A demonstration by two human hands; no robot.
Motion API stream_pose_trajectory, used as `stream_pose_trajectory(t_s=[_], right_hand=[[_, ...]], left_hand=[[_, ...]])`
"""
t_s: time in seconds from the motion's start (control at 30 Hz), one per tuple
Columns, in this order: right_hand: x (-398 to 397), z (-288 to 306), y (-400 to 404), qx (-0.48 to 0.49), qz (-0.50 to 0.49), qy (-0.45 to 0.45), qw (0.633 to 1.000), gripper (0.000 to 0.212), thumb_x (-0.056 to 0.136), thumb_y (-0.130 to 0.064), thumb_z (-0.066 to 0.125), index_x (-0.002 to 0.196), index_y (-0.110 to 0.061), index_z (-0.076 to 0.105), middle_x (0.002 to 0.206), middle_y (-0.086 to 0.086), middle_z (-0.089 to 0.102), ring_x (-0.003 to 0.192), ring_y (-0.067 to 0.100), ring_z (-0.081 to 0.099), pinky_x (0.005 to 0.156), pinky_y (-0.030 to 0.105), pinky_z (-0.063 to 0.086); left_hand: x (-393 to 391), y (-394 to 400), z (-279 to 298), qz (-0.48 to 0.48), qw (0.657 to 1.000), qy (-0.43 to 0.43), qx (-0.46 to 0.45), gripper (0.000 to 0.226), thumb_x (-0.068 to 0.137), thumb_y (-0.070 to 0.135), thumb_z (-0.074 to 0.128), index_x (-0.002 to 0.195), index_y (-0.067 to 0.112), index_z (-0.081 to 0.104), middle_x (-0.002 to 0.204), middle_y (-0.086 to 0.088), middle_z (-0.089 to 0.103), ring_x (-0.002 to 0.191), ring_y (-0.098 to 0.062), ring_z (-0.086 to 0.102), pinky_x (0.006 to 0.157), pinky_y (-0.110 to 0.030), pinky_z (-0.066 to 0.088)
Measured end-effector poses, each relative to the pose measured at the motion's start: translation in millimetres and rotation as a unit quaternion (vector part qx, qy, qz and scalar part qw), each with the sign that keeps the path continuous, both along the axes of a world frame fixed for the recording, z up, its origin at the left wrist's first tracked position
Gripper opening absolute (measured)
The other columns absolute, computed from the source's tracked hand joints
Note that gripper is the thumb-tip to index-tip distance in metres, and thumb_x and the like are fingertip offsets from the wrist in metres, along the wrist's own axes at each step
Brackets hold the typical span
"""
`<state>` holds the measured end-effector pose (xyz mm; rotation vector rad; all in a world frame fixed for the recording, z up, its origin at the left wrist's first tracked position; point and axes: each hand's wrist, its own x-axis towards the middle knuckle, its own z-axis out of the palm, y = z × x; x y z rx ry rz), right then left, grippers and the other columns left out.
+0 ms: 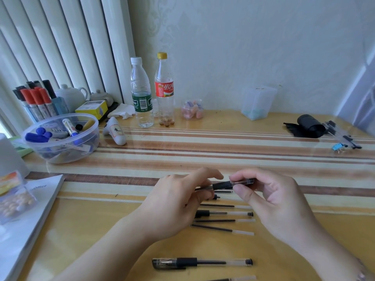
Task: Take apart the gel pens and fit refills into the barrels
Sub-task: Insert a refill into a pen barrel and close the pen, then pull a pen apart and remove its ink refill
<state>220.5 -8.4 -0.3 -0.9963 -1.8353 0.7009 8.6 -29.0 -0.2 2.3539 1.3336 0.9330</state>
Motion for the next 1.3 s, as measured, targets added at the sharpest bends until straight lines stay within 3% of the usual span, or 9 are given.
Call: stream_pose_trajectory(t_s=[0.17, 0.43, 0.57, 0.67, 0.77, 0.9, 1.0, 1.2, 1.3], right_hand=[[-6.5, 0.9, -6.3, 0.007, -0.013, 0.045, 0.999, 0.021, 0.075, -0.018, 0.071, 0.084, -0.036, 0.075, 0.083, -0.018, 0.074, 0.083, 0.005, 0.069, 0.071, 0.009, 0.05], [-14.0, 3.7, -6.8, -0.095, 0.071, 0.2, 0.973, 0.017, 0.07, -0.015, 0.071, 0.087, -0.018, 0.071, 0.074, -0.002, 0.071, 0.072, 0.008, 0.066, 0.067, 0.016, 0.052], [-5.2, 10.9, -0.5, -0.119, 0.055, 0.264, 0.956, 0.016, 0.088, -0.026, 0.05, 0.088, -0.012, 0.058, 0.089, 0.013, 0.073, 0.086, 0.021, 0.069, 0.073, 0.032, 0.055], [8.6, 19.6, 4.3, -0.105, 0.004, 0.353, 0.93, 0.026, 0.095, -0.035, 0.034, 0.086, -0.016, 0.049, 0.061, 0.01, 0.058, 0.059, 0.029, 0.058, 0.061, 0.041, 0.052], [12.9, 11.2, 7.5, -0.076, -0.034, 0.226, 0.971, 0.032, 0.095, -0.038, 0.035, 0.088, -0.016, 0.056, 0.056, 0.005, 0.035, 0.045, 0.023, 0.032, 0.046, 0.038, 0.034], [8.8, 2.3, 7.4, -0.059, -0.009, -0.02, 0.998, 0.024, 0.097, -0.029, 0.041, 0.101, -0.038, 0.063, 0.066, -0.008, 0.054, 0.056, 0.009, 0.048, 0.054, 0.031, 0.042], [8.5, 4.9, 1.9, -0.039, -0.028, -0.138, 0.989, 0.029, 0.089, -0.023, 0.062, 0.102, -0.049, 0.062, 0.094, -0.03, 0.064, 0.08, 0.0, 0.06, 0.064, 0.015, 0.046], [-15.2, -3.2, -19.1, -0.042, 0.1, -0.292, 0.95, 0.013, 0.081, -0.04, 0.071, 0.092, -0.038, 0.066, 0.084, -0.046, 0.051, 0.071, -0.003, 0.05, 0.062, 0.012, 0.041], [-21.3, -8.7, -20.9, -0.042, 0.14, -0.313, 0.939, 0.017, 0.081, -0.047, 0.067, 0.095, -0.039, 0.062, 0.089, -0.036, 0.051, 0.077, -0.008, 0.048, 0.062, 0.011, 0.036]], left_hand=[[1.6, -2.6, 0.9, -0.017, 0.999, -0.035, 0.003, 0.034, 0.093, 0.017, 0.051, 0.12, 0.036, 0.044, 0.097, 0.014, 0.073, 0.086, -0.008, 0.069, 0.072, -0.033, 0.055], [13.3, -8.0, -0.5, -0.064, 0.986, -0.142, -0.054, 0.029, 0.096, 0.014, 0.055, 0.113, 0.034, 0.043, 0.084, 0.006, 0.068, 0.054, -0.014, 0.048, 0.054, -0.023, 0.041], [10.8, -8.1, -1.1, -0.055, 0.994, -0.055, -0.075, 0.033, 0.09, 0.036, 0.064, 0.115, 0.034, 0.043, 0.085, 0.011, 0.065, 0.076, -0.009, 0.054, 0.066, -0.019, 0.042], [8.6, -7.5, -3.7, -0.051, 0.995, 0.085, -0.014, 0.032, 0.089, 0.046, 0.059, 0.116, 0.034, 0.048, 0.093, 0.017, 0.065, 0.094, -0.002, 0.05, 0.081, -0.021, 0.043], [9.9, -8.2, -7.5, -0.079, 0.986, 0.141, 0.03, 0.024, 0.09, 0.039, 0.056, 0.113, 0.03, 0.054, 0.091, 0.016, 0.067, 0.093, -0.006, 0.05, 0.085, -0.023, 0.041], [10.7, -8.7, -6.0, -0.105, 0.982, 0.155, 0.021, 0.019, 0.087, 0.027, 0.057, 0.106, 0.03, 0.058, 0.087, 0.014, 0.066, 0.086, -0.006, 0.052, 0.079, -0.019, 0.041], [3.7, -7.9, 2.9, -0.092, 0.99, 0.102, -0.019, 0.021, 0.079, 0.016, 0.054, 0.093, 0.028, 0.062, 0.078, 0.008, 0.066, 0.078, -0.01, 0.058, 0.072, -0.027, 0.05], [-20.1, 9.8, 11.6, 0.143, 0.974, -0.17, 0.053, 0.028, 0.067, -0.002, 0.041, 0.071, 0.02, 0.057, 0.058, 0.005, 0.056, 0.049, -0.01, 0.045, 0.046, -0.017, 0.035], [-20.0, 10.6, 8.2, 0.16, 0.979, -0.113, 0.057, 0.03, 0.071, -0.008, 0.045, 0.074, 0.019, 0.058, 0.061, 0.003, 0.058, 0.052, -0.014, 0.048, 0.045, -0.024, 0.038]])
